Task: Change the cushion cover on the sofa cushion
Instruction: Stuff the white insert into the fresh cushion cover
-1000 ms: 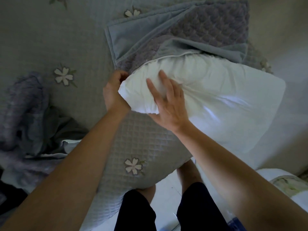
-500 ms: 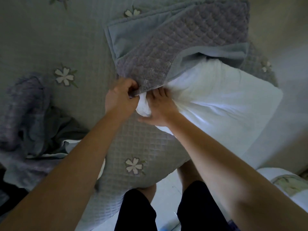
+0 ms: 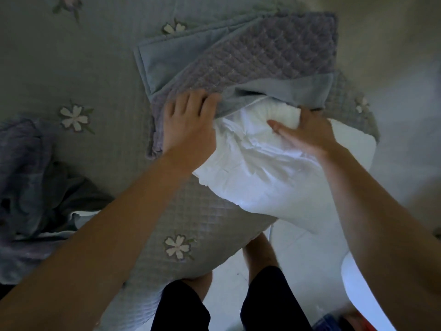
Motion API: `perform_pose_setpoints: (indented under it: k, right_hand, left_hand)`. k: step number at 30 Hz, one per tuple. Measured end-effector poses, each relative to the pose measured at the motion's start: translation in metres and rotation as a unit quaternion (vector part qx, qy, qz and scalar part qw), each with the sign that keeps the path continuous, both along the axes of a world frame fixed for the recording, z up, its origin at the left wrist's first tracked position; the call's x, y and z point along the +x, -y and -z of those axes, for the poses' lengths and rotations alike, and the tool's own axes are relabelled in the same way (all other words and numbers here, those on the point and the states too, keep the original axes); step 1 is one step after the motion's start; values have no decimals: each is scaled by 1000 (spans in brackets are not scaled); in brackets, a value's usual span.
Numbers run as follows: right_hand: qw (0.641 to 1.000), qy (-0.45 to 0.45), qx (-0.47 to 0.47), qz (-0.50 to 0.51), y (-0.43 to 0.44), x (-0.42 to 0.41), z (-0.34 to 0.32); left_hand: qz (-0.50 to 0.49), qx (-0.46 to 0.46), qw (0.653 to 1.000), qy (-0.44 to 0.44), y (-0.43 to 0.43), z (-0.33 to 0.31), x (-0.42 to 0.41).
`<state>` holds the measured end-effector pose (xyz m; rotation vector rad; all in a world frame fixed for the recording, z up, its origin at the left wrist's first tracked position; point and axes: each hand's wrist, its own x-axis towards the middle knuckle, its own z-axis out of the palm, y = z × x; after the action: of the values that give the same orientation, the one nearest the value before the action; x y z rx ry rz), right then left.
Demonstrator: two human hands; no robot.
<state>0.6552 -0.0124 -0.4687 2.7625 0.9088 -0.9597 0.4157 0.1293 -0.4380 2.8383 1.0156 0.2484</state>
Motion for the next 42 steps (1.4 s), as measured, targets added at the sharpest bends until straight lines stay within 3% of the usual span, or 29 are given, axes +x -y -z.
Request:
perform_pose_setpoints:
  k: [5, 7, 10, 11, 13, 15, 16, 17, 19, 21, 25, 28, 30, 32, 34, 37, 39, 42]
  right_hand:
    - [997, 17, 63, -47, 5, -14, -14]
    - [996, -16, 53, -74, 14, -26, -13]
    - [999, -11, 12, -46, 4, -31, -1]
    - [998, 9, 46, -33, -6, -29, -1]
    - [973, 52, 223, 12, -28, -25, -6]
    - [900, 60, 421, 98, -51, -29, -17]
    - [867, 73, 481, 108, -60, -35, -22]
    - [864, 106, 488, 72, -68, -41, -18]
    - [925, 150, 346, -43, -83, -51, 9]
    - [981, 68, 165, -82, -91, -56, 33]
    - [984, 78, 147, -57, -90, -52, 35]
    - [960, 115, 255, -21, -35, -79, 16]
    - [966, 132, 221, 25, 15, -96, 19]
    - [970, 138, 163, 113, 43, -97, 23]
    - [948, 161, 134, 240, 47, -84, 23]
    - [861, 145, 113, 473, 52, -47, 23]
    - [829, 41, 113, 547, 52, -32, 17]
    - [793, -105, 175, 573, 15, -36, 13]
  left_hand:
    - [7, -27, 994, -109, -11, 12, 45]
    - [6, -8, 996, -85, -16, 14, 57]
    - [10, -5, 1000, 22, -13, 1, 73]
    - [29, -8, 997, 70, -8, -4, 76]
    - [69, -36, 986, 147, 5, -11, 76]
    - [64, -69, 977, 192, 11, -11, 66]
    - [44, -82, 973, 212, 9, -10, 61]
    - [23, -94, 968, 230, 6, -8, 58]
    - [14, -107, 964, 243, 0, -10, 57]
    - [55, -108, 970, 210, 3, -15, 56]
    - [47, -107, 988, 97, -2, -1, 38]
    - [-3, -127, 989, -74, -14, 31, 6]
    - [1, -114, 985, -128, -13, 47, -13]
    - [11, -100, 987, -122, -12, 53, -19]
    - [0, -111, 988, -106, -12, 54, -17]
    - [-43, -147, 985, -81, -18, 49, -16]
    - [-57, -154, 986, 3, -18, 48, -16]
    - [-55, -145, 980, 127, 1, 42, 4]
